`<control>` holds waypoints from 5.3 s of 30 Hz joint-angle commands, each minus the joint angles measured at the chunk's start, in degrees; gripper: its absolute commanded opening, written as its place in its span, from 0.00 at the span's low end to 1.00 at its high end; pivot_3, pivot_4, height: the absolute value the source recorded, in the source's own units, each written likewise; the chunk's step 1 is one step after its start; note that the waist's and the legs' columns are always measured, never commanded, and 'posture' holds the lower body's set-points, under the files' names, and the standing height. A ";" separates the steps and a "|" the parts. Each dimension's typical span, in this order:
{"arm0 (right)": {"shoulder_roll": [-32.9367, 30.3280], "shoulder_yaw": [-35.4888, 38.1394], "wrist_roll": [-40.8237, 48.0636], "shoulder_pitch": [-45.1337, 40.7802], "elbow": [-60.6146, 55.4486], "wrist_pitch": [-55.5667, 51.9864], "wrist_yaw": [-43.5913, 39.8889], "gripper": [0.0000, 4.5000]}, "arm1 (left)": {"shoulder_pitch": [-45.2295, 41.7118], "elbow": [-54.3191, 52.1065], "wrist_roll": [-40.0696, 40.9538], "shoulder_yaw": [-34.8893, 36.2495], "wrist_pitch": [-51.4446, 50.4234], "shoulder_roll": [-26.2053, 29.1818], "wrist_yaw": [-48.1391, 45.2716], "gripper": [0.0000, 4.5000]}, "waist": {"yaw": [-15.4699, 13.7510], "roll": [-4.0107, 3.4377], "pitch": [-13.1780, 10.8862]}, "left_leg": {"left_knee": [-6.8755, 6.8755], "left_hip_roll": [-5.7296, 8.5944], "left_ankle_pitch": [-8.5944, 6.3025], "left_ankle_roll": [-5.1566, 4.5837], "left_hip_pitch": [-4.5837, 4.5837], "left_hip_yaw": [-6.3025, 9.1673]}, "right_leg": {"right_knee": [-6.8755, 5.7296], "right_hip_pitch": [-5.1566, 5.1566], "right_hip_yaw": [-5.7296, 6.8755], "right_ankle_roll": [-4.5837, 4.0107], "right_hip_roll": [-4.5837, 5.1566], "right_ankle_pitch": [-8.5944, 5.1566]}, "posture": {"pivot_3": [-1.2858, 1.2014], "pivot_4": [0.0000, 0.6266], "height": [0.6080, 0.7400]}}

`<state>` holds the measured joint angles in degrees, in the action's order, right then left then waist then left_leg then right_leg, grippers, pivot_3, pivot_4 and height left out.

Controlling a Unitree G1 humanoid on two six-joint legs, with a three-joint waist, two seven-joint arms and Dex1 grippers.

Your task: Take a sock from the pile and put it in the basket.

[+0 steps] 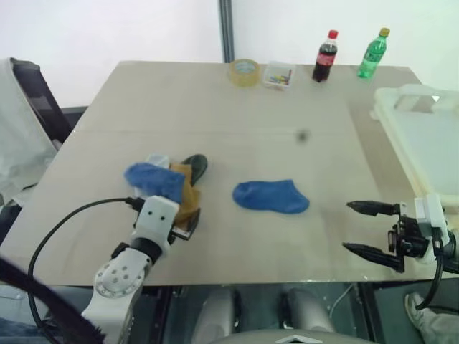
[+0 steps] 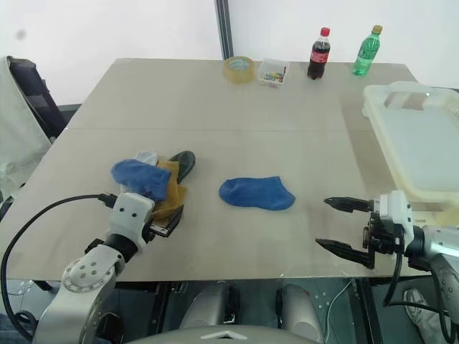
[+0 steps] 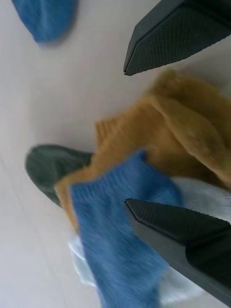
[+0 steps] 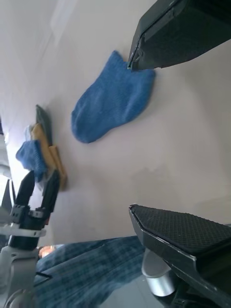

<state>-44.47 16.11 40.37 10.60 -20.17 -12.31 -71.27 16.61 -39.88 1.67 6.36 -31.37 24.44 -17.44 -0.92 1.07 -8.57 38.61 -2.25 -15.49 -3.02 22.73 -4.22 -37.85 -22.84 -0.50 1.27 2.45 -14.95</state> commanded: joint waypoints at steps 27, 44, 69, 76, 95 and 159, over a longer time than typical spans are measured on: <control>1.12 1.01 -1.21 -0.37 -0.32 1.95 0.80 1.00 | -1.34 4.21 -3.56 5.76 7.95 0.79 2.29 0.02 | 0.11 0.01 -0.01 | -0.17 0.01 -0.01 0.02 0.02 0.00 | 0.10 -0.05 0.02 -0.03 0.14 0.00 | 0.52 0.24 0.96; 2.35 -1.24 -3.17 -2.41 0.52 2.38 1.88 1.00 | -21.88 11.05 -4.54 -6.40 0.50 -6.36 4.97 0.02 | 0.07 0.03 -0.02 | -0.19 0.09 0.00 0.00 0.08 0.01 | 0.11 -0.05 0.12 -0.01 0.19 0.02 | 0.52 0.24 0.96; 7.40 -4.83 -13.54 -7.97 3.67 5.53 13.02 1.00 | -47.80 43.44 -8.83 -25.32 0.18 -31.22 11.34 0.42 | 0.18 0.12 -0.08 | -0.10 0.09 0.03 0.01 0.12 0.02 | -0.05 -0.13 0.04 0.30 -0.54 0.15 | 0.52 0.24 0.96; 8.06 -6.68 -19.56 -12.14 8.95 6.71 18.24 1.00 | -47.56 39.63 -21.38 -32.38 6.82 -19.72 11.94 0.99 | 0.26 0.09 -0.08 | -0.10 0.11 0.04 0.03 0.12 -0.09 | -0.06 -0.19 -0.10 0.30 -0.54 0.16 | 0.52 0.24 0.96; 19.04 -20.05 -20.84 -41.41 22.77 -31.89 30.13 1.00 | -60.15 54.41 10.13 -5.16 8.18 -8.78 -12.93 0.99 | 0.27 -0.01 -0.10 | 0.24 0.06 0.26 0.38 1.01 0.09 | -0.25 -0.90 0.46 0.31 -0.53 0.19 | 0.52 0.24 0.96; 27.61 -17.37 -21.54 -47.37 27.00 -33.46 41.47 0.00 | -74.31 102.78 -5.03 -10.28 25.87 -6.73 -16.46 0.02 | 2.01 -0.02 -0.10 | 0.63 0.06 0.16 0.21 0.97 0.07 | -0.99 -1.06 0.43 0.46 -0.56 0.28 | 0.52 0.24 0.96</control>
<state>-16.62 -1.81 18.78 -35.27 7.75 -47.03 -29.62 -58.44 61.72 -2.61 -4.34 -3.43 16.62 -35.16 1.09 1.05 -8.67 39.24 -2.19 -15.33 -2.81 23.70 -4.15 -38.84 -23.90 -0.07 1.73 1.89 -14.66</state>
